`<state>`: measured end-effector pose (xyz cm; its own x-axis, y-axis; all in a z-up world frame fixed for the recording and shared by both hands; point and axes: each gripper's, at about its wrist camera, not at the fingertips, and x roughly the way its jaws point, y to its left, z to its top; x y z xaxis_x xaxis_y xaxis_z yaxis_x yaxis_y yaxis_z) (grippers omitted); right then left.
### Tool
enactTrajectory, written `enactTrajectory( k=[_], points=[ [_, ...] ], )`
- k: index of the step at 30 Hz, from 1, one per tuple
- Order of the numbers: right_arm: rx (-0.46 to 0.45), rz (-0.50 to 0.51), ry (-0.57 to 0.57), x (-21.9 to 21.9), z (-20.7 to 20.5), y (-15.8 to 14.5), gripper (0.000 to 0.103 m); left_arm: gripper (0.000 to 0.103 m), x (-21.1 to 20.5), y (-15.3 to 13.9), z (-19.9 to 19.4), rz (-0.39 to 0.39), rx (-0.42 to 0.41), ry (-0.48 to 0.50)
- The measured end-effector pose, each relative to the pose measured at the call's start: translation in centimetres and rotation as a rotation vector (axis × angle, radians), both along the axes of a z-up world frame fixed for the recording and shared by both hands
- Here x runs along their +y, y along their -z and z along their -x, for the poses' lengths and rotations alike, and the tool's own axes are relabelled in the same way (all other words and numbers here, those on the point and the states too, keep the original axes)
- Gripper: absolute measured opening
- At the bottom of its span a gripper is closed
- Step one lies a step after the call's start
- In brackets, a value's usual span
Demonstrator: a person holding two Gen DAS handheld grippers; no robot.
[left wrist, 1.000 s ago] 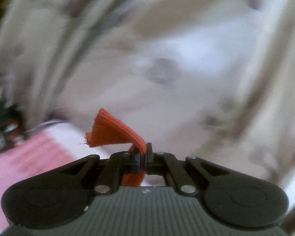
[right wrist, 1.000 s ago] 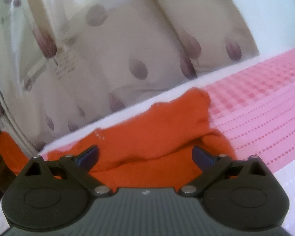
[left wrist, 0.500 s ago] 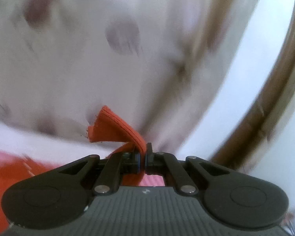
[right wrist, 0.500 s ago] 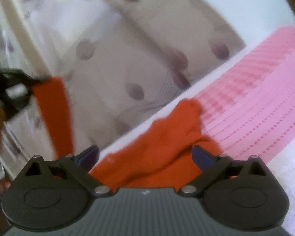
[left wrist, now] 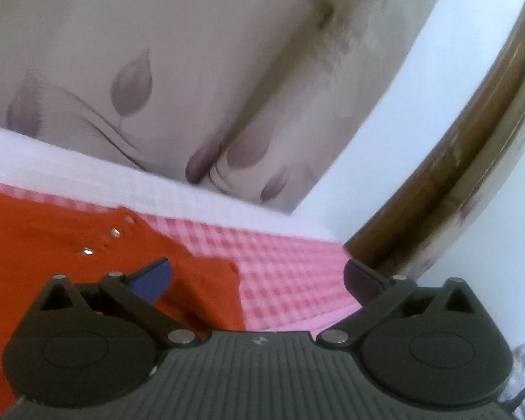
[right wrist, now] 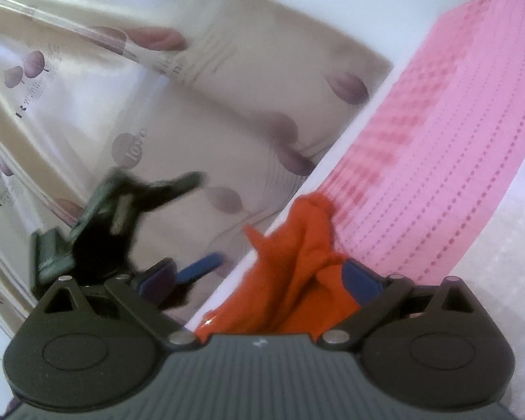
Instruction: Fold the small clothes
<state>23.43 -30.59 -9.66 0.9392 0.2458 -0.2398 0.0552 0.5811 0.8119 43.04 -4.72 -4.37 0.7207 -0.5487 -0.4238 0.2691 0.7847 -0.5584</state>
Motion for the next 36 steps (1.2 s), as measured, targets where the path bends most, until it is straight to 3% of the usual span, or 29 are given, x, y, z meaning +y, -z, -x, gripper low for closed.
enactTrajectory(
  k=[4,7,9,11,13,17,18,19,20,21,22,23,25,26,28,33,36],
  points=[
    [0.001,-0.011,0.001,-0.2,-0.1,0.2,0.101,0.103,4.9,1.0,2.3,0.013,0.011,-0.117],
    [0.011,-0.015,0.008,-0.4,0.0,0.1,0.101,0.101,8.4,3.2,4.7,-0.132,0.024,-0.212],
    [0.083,0.038,-0.007,0.1,-0.8,-0.6,0.102,0.099,10.8,5.0,6.0,-0.175,0.032,-0.266],
    [0.142,0.255,-0.063,2.1,-2.5,-2.5,0.102,0.099,13.4,6.0,7.0,-0.149,0.026,-0.307],
    [0.142,0.514,-0.108,5.0,-4.2,-4.3,0.102,0.099,14.6,6.4,7.8,-0.147,-0.023,-0.335],
    [0.196,0.795,-0.176,8.8,-9.5,-4.7,0.1,0.099,14.5,6.0,9.1,-0.162,-0.063,-0.377],
    [0.211,0.86,-0.199,9.4,-11.1,-4.2,0.095,0.1,14.5,5.8,9.6,-0.172,-0.068,-0.382],
    [0.233,0.907,-0.225,9.8,-12.3,-3.7,0.067,0.1,14.5,5.7,9.9,-0.188,-0.061,-0.39],
    [0.275,0.93,-0.243,9.9,-13.5,-2.9,0.026,0.1,14.6,5.6,10.1,-0.208,-0.048,-0.404],
    [0.342,0.89,-0.244,9.1,-14.5,-2.2,0.017,0.099,14.6,5.4,10.4,-0.227,-0.037,-0.42],
    [0.374,0.787,-0.222,7.6,-14.7,-1.8,0.016,0.099,14.9,5.4,10.8,-0.24,-0.03,-0.435],
    [0.372,0.651,-0.189,5.6,-14.3,-1.7,0.016,0.099,15.2,5.5,11.2,-0.238,-0.029,-0.445],
    [0.307,0.275,-0.139,1.2,-12.2,-1.1,0.016,0.098,16.5,5.7,12.1,-0.22,-0.021,-0.501],
    [0.293,0.139,-0.121,-0.3,-11.3,-0.5,0.016,0.1,17.4,6.0,12.4,-0.208,0.01,-0.556],
    [0.256,-0.038,-0.11,-2.4,-9.5,0.7,0.016,0.101,19.4,6.5,13.1,-0.1,0.01,-0.61],
    [0.291,-0.016,-0.138,-2.0,-9.1,1.6,0.016,0.099,19.1,6.1,13.7,-0.143,-0.004,-0.65],
    [0.288,-0.097,-0.129,-2.0,-9.6,2.2,0.012,0.099,19.3,6.2,14.4,-0.127,-0.009,-0.708]
  ],
)
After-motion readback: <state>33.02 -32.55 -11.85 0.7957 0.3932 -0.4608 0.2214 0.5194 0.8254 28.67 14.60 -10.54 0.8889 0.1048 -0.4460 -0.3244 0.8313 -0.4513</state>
